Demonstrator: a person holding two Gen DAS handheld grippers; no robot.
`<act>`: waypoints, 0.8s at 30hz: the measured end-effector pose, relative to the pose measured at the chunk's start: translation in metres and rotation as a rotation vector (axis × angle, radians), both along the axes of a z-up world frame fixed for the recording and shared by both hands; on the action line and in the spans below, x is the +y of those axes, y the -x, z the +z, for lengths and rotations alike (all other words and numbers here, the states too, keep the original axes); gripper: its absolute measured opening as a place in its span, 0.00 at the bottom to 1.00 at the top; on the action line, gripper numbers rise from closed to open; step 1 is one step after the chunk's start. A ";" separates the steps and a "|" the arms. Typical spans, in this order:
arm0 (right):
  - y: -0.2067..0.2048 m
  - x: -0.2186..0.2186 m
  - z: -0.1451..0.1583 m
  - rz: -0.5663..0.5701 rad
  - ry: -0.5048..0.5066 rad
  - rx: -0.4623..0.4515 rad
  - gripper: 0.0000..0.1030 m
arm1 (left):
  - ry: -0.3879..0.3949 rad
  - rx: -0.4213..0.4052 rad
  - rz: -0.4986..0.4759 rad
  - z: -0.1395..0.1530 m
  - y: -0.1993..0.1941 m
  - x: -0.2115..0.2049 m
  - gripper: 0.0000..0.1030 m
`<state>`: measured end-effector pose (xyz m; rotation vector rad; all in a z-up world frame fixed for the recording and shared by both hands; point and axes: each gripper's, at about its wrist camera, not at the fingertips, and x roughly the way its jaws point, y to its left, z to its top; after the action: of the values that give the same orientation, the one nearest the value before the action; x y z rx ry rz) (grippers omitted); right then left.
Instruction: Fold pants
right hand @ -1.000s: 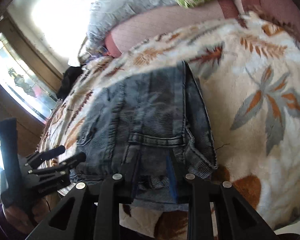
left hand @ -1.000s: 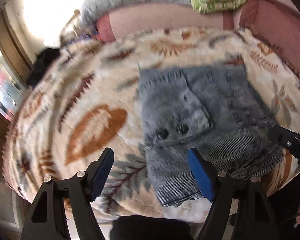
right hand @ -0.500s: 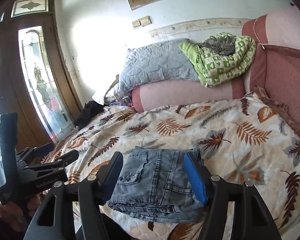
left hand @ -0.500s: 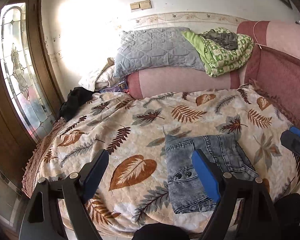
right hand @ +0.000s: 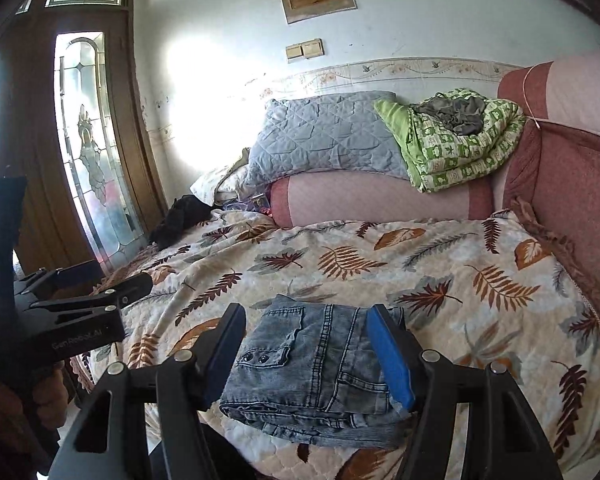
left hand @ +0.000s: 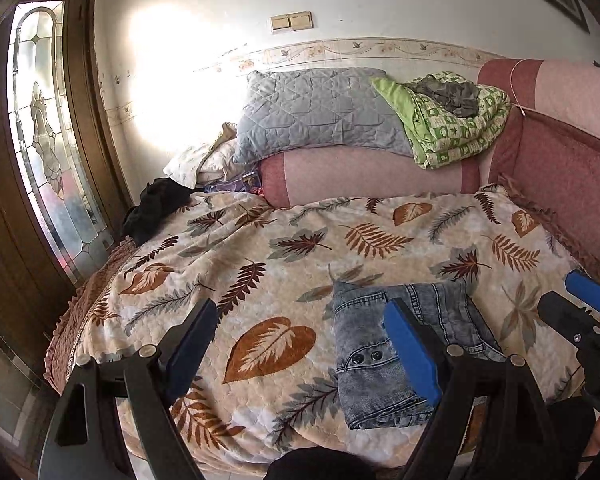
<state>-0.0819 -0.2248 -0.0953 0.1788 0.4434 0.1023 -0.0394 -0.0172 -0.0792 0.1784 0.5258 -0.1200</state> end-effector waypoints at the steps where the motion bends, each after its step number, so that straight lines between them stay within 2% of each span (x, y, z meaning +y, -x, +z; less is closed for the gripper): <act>1: 0.000 0.001 -0.001 0.000 0.005 0.002 0.65 | -0.003 0.002 0.001 0.000 0.000 0.000 0.83; 24: -0.007 -0.005 -0.011 -0.008 -0.016 0.032 0.65 | -0.014 0.058 0.029 -0.015 -0.013 0.002 0.84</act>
<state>-0.0747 -0.2297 -0.1063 0.1985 0.4742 0.0951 -0.0266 -0.0152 -0.0947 0.1811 0.5870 -0.0935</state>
